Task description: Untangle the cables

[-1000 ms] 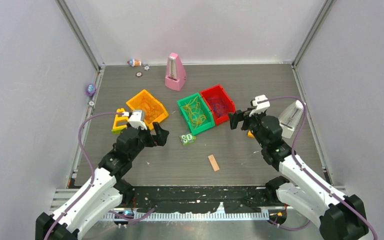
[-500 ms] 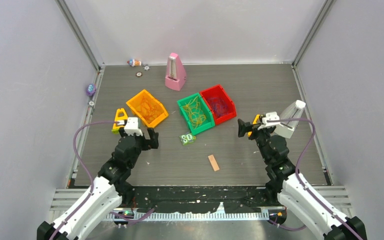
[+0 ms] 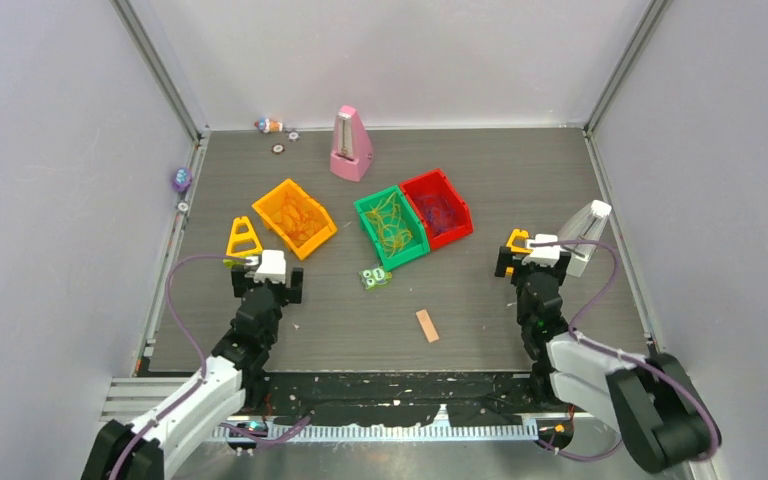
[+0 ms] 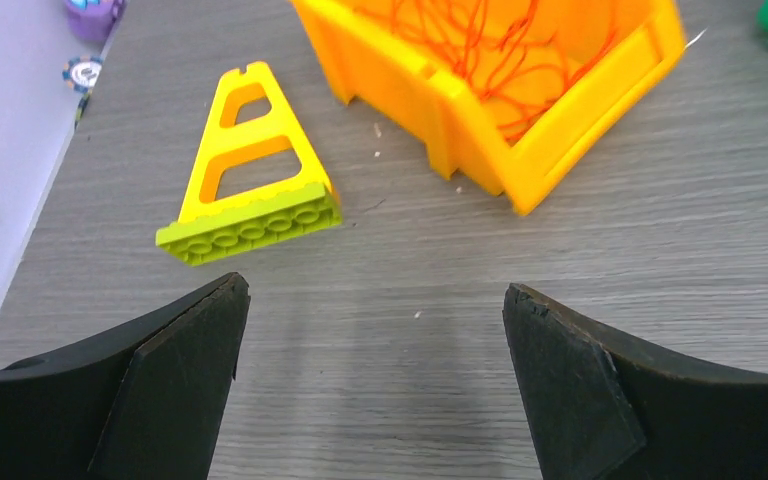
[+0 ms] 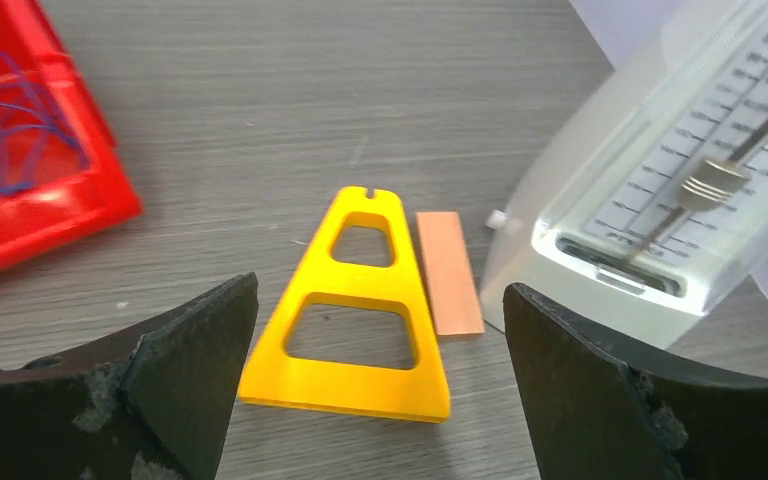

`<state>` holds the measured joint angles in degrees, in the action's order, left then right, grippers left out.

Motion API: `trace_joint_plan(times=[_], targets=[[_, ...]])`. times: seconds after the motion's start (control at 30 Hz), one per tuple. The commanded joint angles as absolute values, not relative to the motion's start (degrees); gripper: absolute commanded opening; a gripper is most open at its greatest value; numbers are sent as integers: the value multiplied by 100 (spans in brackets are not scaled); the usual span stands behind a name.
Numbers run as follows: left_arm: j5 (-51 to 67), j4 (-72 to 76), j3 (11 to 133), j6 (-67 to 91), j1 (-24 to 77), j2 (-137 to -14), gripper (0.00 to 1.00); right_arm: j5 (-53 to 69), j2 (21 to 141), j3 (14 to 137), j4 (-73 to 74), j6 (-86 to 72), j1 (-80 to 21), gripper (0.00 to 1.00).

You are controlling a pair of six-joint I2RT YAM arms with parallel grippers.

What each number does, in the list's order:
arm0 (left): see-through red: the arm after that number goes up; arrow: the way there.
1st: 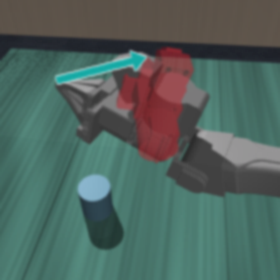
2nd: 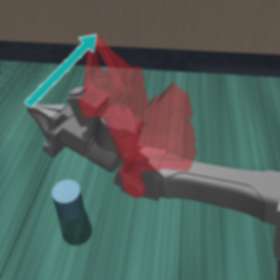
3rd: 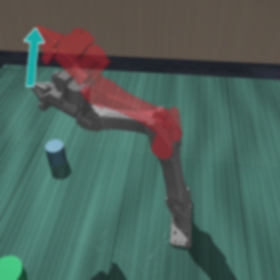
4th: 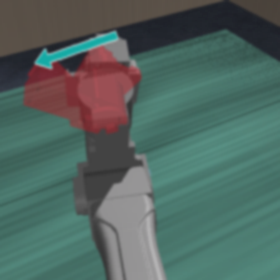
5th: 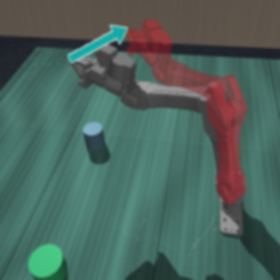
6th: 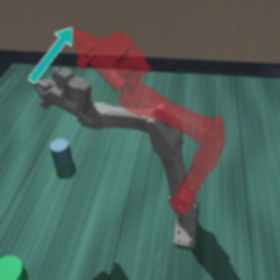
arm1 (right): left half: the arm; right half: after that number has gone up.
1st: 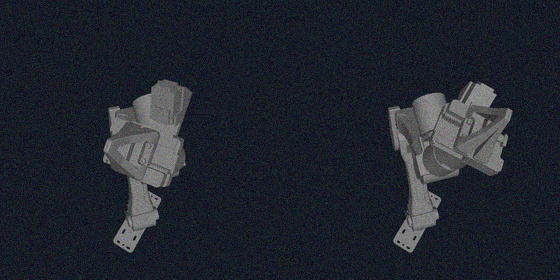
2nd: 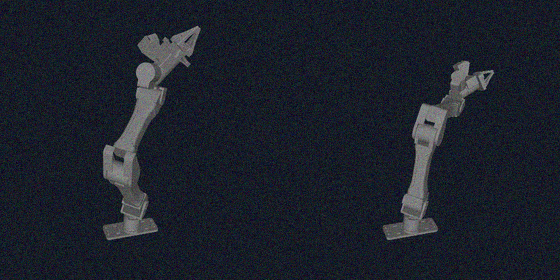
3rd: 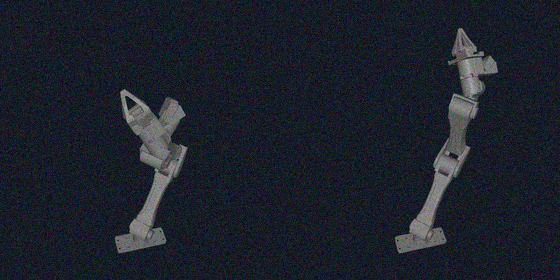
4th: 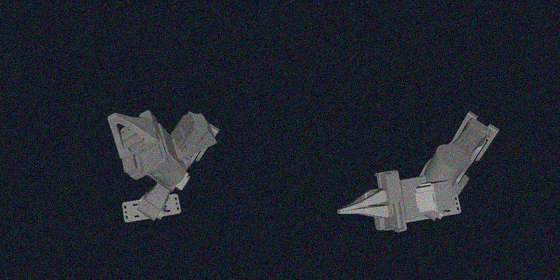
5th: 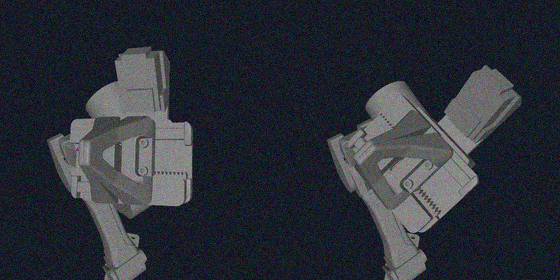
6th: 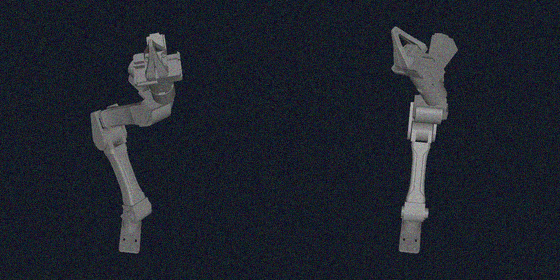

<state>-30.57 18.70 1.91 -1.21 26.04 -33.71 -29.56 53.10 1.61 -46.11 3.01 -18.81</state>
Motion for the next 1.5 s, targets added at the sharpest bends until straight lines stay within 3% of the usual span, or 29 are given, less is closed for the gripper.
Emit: trace_joint_plan(times=[0.0,0.2,0.4,0.6,0.8,0.9,1.0,1.1,1.23,1.37,1.47], targets=[[-3312,3516,231,-589,2388,-3959,100,-3342,6430,275,-6896,643,-1582,98],[-2953,4983,144,-1144,1757,-4853,100,-1790,7288,732,-6791,-159,-160,99],[-1461,5278,609,-1387,1063,-5804,97,-712,7747,1205,-6292,245,-132,96],[-497,4368,1056,-1218,544,-5856,93,-691,7781,1162,-6448,433,-298,95],[-755,4535,910,-924,282,-5710,96,-337,7811,1115,-6586,647,-347,95],[-1269,3571,1079,-821,282,-5430,95,-363,7808,1112,-6595,636,-339,95],[-714,4174,731,-937,294,-5189,92,-371,7806,1116,-6594,625,-343,95],[-715,5571,220,-788,282,-5355,95,-371,7805,1117,-6591,624,-342,95],[-358,4936,589,-852,282,-5481,95,-373,7812,1128,-6571,624,-338,95],[-225,5217,548,-568,261,-5643,95,-384,7821,1142,-6551,618,-340,95],[462,7017,167,-654,229,-6613,94,-380,7814,1146,-6550,620,-343,95]])
